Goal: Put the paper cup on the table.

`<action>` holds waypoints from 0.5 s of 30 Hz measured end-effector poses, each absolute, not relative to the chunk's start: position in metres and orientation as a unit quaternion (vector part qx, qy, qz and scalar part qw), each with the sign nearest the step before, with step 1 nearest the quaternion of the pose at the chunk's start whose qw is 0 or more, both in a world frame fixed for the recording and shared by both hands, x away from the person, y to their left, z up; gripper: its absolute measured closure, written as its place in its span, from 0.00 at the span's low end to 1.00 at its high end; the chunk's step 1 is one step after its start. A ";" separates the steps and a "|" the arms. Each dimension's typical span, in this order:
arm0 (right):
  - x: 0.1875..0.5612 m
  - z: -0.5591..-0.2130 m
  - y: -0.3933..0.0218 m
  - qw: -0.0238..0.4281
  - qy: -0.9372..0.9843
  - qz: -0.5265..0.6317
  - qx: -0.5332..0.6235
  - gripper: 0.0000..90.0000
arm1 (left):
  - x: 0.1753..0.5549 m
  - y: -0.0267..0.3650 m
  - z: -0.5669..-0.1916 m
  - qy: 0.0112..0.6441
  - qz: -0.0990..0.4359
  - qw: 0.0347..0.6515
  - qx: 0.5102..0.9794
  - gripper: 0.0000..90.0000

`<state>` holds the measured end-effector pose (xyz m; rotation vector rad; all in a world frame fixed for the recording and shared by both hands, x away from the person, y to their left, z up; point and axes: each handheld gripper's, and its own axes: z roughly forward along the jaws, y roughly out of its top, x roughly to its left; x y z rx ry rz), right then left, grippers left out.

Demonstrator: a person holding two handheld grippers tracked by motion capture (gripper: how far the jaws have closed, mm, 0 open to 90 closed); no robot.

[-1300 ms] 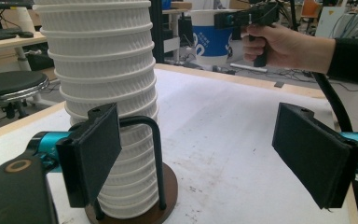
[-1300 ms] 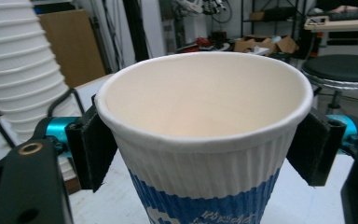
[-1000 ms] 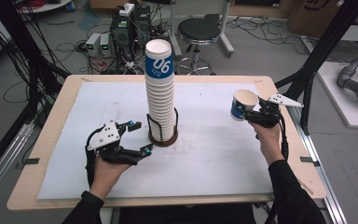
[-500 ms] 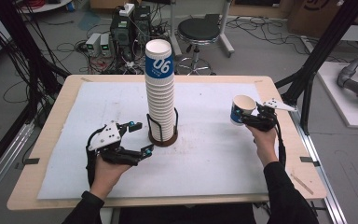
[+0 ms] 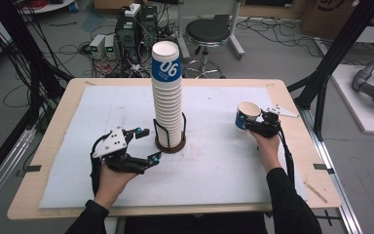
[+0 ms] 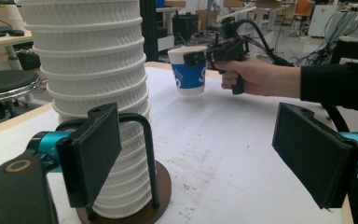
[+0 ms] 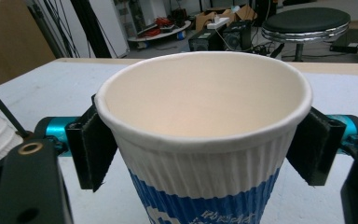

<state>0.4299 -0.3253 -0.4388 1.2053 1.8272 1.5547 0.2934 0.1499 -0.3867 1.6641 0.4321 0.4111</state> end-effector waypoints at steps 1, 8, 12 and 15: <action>0.431 -0.440 -0.323 0.229 0.664 0.561 0.438 0.23 | 0.293 0.150 -0.387 0.189 0.182 0.633 0.728 0.17; 0.434 -0.445 -0.321 0.243 0.665 0.553 0.439 0.23 | 0.293 0.150 -0.388 0.190 0.181 0.633 0.728 0.17; 0.435 -0.448 -0.321 0.241 0.669 0.545 0.445 0.23 | 0.293 0.150 -0.388 0.189 0.180 0.632 0.730 0.17; 0.435 -0.448 -0.321 0.242 0.670 0.543 0.444 0.22 | 0.293 0.149 -0.388 0.187 0.179 0.631 0.731 0.17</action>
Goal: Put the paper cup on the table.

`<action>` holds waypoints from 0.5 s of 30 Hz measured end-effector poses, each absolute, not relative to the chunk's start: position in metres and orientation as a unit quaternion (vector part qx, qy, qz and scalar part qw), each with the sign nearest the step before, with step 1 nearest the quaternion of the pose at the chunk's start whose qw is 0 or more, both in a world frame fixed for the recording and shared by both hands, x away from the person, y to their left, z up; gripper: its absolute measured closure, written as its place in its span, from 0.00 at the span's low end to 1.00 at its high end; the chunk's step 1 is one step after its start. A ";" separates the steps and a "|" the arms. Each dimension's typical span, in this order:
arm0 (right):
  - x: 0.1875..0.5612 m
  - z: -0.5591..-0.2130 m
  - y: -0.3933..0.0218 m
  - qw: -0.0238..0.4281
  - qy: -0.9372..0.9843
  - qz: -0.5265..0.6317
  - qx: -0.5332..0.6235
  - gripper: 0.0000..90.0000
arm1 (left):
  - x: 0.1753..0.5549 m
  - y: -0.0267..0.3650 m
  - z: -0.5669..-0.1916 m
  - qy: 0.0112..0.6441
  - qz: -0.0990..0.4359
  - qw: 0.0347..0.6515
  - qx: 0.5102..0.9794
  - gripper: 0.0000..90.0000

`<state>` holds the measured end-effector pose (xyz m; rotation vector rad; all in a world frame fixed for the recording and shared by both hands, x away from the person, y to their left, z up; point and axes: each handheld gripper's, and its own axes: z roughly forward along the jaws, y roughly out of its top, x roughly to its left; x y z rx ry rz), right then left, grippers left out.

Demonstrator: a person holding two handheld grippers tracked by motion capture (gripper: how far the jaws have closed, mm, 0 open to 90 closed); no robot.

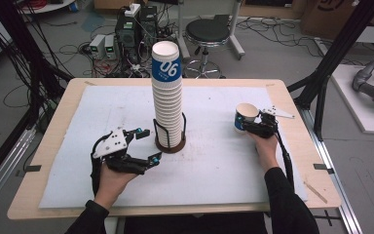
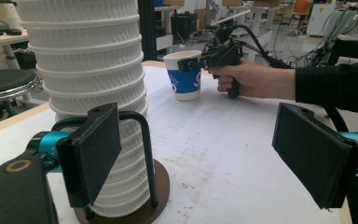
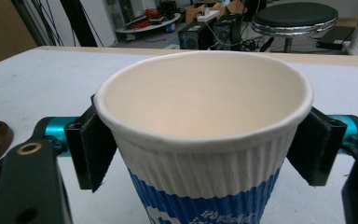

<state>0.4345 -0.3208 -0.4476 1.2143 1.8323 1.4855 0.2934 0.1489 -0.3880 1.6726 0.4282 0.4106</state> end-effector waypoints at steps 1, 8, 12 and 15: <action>0.434 -0.447 -0.321 0.243 0.672 0.541 0.443 0.22 | 0.293 0.149 -0.388 0.187 0.179 0.631 0.731 0.17; 0.432 -0.445 -0.319 0.247 0.681 0.527 0.444 0.21 | 0.293 0.148 -0.387 0.184 0.181 0.630 0.732 0.17; 0.431 -0.445 -0.318 0.251 0.686 0.522 0.440 0.20 | 0.293 0.147 -0.387 0.184 0.181 0.630 0.732 0.17; 0.430 -0.444 -0.318 0.249 0.688 0.519 0.442 0.20 | 0.293 0.147 -0.387 0.184 0.181 0.630 0.732 0.17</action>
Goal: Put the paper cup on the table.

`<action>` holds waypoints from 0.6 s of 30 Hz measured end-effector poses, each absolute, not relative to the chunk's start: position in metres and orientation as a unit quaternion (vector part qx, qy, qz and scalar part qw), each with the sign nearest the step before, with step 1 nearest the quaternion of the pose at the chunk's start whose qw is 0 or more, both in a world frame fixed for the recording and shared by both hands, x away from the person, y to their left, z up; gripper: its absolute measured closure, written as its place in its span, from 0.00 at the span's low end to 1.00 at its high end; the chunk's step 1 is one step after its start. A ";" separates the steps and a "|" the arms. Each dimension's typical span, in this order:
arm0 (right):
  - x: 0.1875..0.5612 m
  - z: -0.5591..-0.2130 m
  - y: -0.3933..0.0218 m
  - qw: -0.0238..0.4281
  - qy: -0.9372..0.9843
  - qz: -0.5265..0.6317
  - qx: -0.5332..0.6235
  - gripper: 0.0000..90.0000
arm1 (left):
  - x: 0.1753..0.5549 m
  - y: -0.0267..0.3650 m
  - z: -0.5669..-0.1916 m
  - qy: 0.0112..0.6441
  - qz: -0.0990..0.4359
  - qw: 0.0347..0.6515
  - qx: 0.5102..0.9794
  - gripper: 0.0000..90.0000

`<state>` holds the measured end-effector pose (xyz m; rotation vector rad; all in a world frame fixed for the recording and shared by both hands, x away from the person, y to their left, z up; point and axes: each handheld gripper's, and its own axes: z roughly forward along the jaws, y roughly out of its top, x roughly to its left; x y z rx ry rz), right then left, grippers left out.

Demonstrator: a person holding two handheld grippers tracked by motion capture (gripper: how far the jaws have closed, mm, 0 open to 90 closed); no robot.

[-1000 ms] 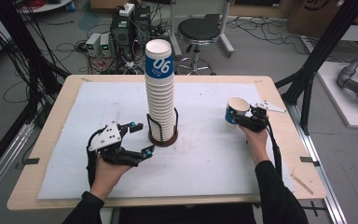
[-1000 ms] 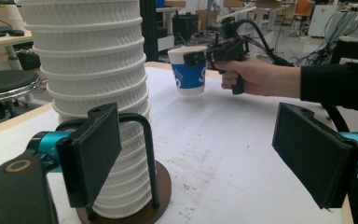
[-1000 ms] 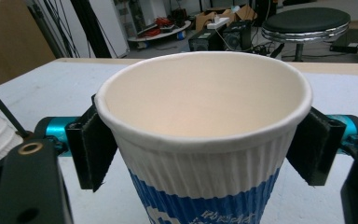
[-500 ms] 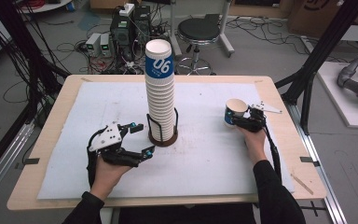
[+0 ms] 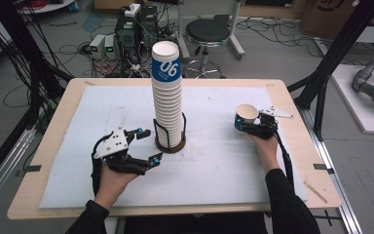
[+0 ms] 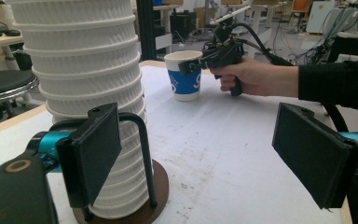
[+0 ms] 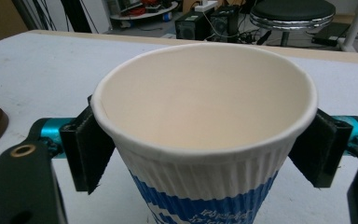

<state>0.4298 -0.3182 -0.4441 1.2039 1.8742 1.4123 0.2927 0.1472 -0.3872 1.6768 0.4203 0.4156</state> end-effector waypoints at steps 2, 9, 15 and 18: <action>0.429 -0.444 -0.318 0.251 0.690 0.514 0.443 0.19 | 0.293 0.147 -0.387 0.184 0.181 0.630 0.732 0.17; 0.429 -0.445 -0.316 0.249 0.700 0.496 0.449 0.15 | 0.293 0.146 -0.387 0.182 0.180 0.629 0.734 0.17; 0.426 -0.442 -0.316 0.255 0.708 0.483 0.449 0.15 | 0.293 0.146 -0.387 0.182 0.179 0.629 0.734 0.17; 0.425 -0.440 -0.317 0.252 0.712 0.477 0.449 0.15 | 0.293 0.145 -0.387 0.182 0.179 0.629 0.734 0.17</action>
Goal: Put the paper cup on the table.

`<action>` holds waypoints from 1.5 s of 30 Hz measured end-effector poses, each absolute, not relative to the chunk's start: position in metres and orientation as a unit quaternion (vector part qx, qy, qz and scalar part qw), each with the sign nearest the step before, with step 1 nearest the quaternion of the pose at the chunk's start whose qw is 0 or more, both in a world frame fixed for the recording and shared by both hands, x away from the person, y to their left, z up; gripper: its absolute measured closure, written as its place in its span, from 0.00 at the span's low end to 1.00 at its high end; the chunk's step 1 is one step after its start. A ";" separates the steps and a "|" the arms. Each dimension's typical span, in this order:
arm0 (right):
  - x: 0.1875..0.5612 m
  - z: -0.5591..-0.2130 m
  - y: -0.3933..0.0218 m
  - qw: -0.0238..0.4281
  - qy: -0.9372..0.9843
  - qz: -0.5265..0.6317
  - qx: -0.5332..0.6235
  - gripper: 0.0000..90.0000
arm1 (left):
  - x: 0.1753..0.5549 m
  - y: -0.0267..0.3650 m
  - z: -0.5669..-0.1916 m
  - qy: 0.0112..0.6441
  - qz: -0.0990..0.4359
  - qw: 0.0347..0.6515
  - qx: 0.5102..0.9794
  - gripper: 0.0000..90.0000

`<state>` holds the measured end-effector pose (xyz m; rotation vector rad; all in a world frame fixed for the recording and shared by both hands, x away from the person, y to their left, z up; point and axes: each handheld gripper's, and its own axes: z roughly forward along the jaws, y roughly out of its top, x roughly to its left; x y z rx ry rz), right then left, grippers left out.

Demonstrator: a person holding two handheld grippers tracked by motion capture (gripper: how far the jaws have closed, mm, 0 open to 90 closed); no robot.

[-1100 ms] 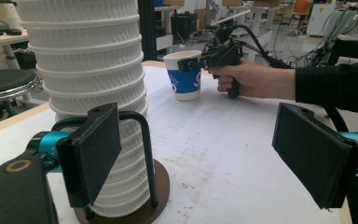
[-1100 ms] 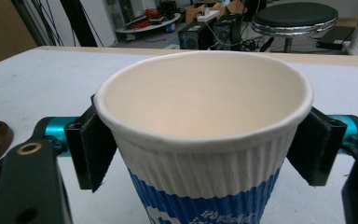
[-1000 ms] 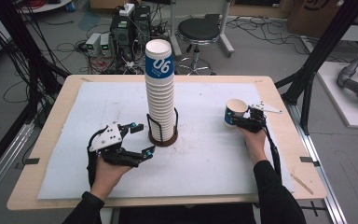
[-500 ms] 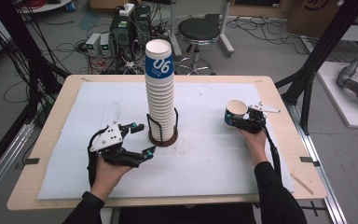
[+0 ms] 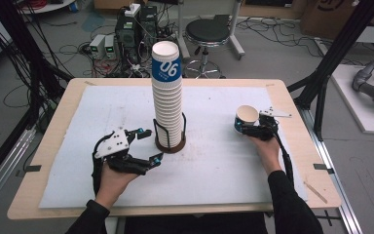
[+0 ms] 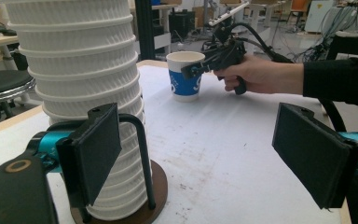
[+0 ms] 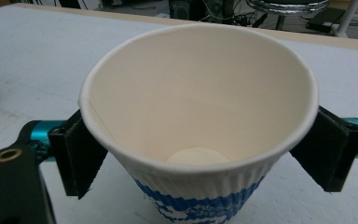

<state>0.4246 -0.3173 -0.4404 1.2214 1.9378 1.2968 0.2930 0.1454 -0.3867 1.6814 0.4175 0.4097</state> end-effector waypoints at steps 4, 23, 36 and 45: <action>0.422 -0.438 -0.319 0.253 0.714 0.470 0.453 0.15 | 0.294 0.145 -0.387 0.180 0.180 0.628 0.736 0.17; 0.397 -0.432 -0.331 0.238 0.726 0.442 0.470 0.15 | 0.295 0.143 -0.385 0.176 0.178 0.628 0.737 0.17; 0.356 -0.409 -0.343 0.210 0.722 0.500 0.430 0.15 | 0.300 0.142 -0.385 0.183 0.185 0.623 0.737 0.17; 0.328 -0.380 -0.348 0.213 0.707 0.561 0.375 0.15 | 0.300 0.142 -0.380 0.183 0.193 0.625 0.734 0.17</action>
